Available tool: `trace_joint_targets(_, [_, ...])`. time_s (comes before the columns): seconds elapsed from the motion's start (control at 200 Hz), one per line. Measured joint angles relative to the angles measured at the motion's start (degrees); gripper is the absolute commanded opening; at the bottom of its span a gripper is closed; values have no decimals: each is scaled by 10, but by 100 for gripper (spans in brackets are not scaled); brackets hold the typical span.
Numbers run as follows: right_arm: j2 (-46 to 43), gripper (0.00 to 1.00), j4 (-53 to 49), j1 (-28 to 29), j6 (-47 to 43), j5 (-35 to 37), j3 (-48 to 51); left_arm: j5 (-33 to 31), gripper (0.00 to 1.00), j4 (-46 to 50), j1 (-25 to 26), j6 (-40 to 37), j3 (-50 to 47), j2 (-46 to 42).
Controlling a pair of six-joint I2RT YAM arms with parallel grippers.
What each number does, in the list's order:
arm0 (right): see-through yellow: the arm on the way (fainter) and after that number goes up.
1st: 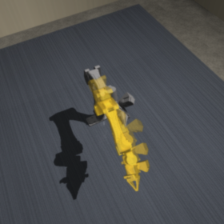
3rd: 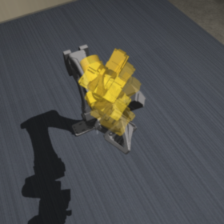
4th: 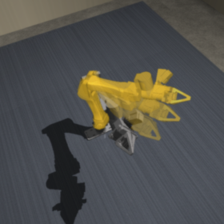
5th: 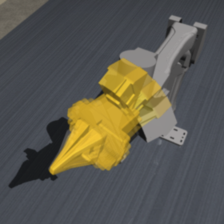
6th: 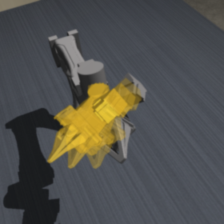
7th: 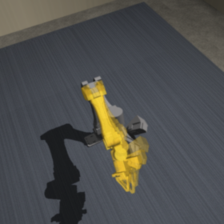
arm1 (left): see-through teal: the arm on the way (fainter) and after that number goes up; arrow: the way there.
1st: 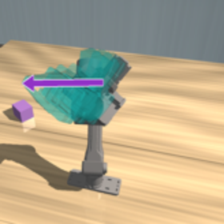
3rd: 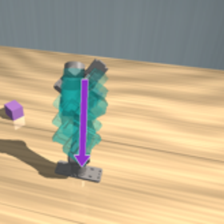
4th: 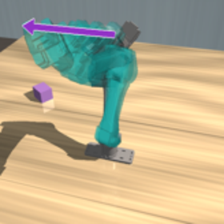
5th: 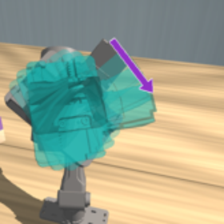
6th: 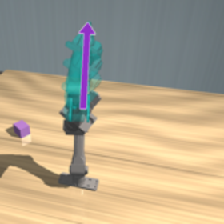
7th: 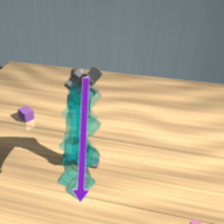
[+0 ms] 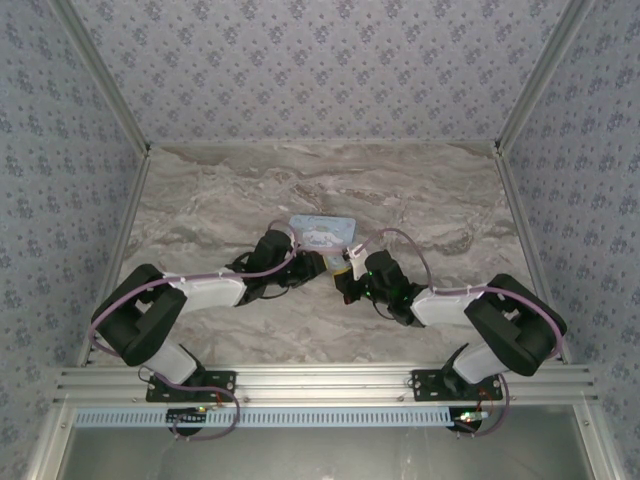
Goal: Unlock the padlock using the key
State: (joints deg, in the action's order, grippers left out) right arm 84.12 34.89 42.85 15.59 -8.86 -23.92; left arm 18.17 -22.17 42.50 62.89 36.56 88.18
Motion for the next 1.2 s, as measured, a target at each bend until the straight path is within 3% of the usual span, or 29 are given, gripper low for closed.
trace_joint_targets(1.199, [12, 0, 43, -34, 0, -63, 21, 1, 27, 42, -1, -9, 12, -20])
